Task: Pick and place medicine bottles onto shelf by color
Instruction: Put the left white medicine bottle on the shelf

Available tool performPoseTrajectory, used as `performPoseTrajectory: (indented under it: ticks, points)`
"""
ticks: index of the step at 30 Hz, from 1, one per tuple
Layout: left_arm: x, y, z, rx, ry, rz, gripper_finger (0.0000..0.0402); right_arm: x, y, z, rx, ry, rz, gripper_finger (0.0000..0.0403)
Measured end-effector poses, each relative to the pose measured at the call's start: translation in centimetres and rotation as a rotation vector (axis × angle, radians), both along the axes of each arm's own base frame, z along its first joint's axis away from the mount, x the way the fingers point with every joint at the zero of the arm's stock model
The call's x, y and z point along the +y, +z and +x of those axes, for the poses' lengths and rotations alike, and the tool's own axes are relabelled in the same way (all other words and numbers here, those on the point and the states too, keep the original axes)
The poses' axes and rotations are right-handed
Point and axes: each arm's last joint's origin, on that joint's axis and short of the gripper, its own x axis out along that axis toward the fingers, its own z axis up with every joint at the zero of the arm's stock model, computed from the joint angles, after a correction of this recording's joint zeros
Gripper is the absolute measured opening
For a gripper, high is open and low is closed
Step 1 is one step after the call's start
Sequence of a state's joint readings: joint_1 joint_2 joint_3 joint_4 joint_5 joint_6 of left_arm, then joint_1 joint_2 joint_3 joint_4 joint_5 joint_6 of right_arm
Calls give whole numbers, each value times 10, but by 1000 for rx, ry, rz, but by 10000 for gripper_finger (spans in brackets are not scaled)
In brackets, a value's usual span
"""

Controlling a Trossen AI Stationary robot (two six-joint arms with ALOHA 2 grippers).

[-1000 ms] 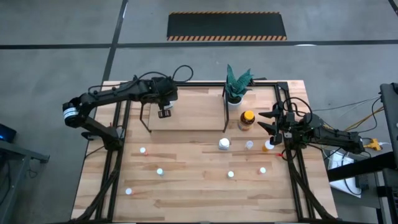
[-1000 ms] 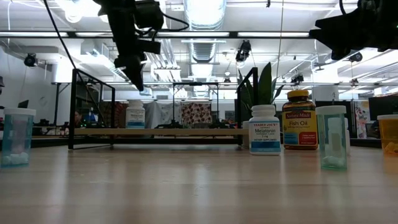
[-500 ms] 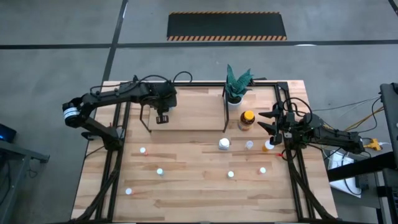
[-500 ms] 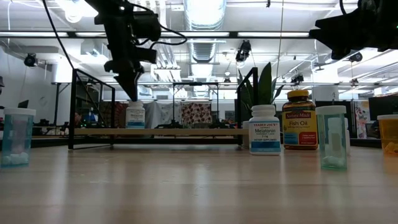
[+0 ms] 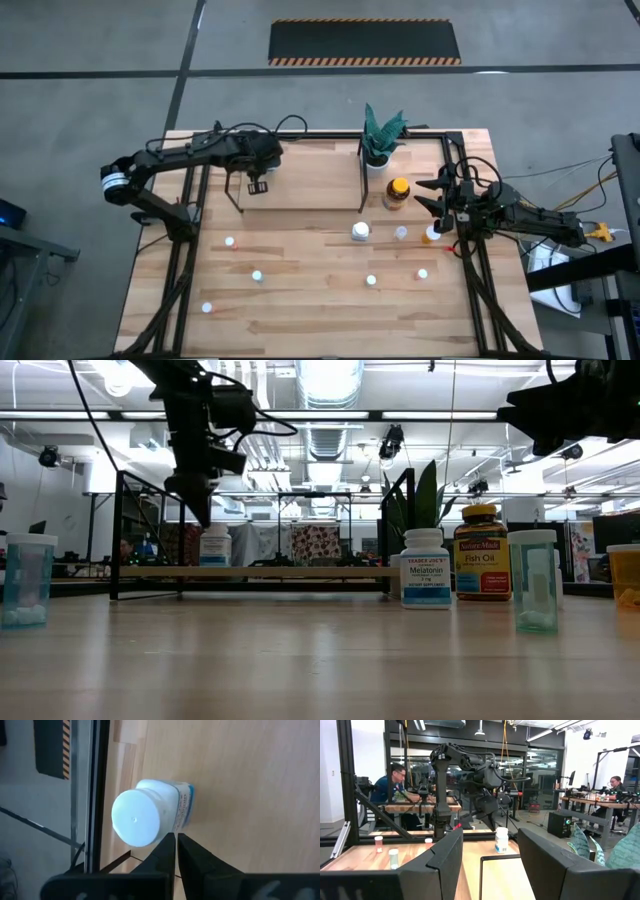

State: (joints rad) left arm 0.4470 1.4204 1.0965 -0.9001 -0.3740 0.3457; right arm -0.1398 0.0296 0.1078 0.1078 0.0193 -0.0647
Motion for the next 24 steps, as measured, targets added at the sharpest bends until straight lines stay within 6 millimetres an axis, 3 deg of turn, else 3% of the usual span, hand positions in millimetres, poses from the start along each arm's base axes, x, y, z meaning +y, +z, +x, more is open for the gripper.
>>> performPoseTrajectory:
  ticks: [11,24]
  points:
    - [-2,25,10,-89,-30,30,1,0,0,0,1,-1,-4,183]
    - [14,18,7,-100,30,117,1,0,0,0,2,-3,-15,183]
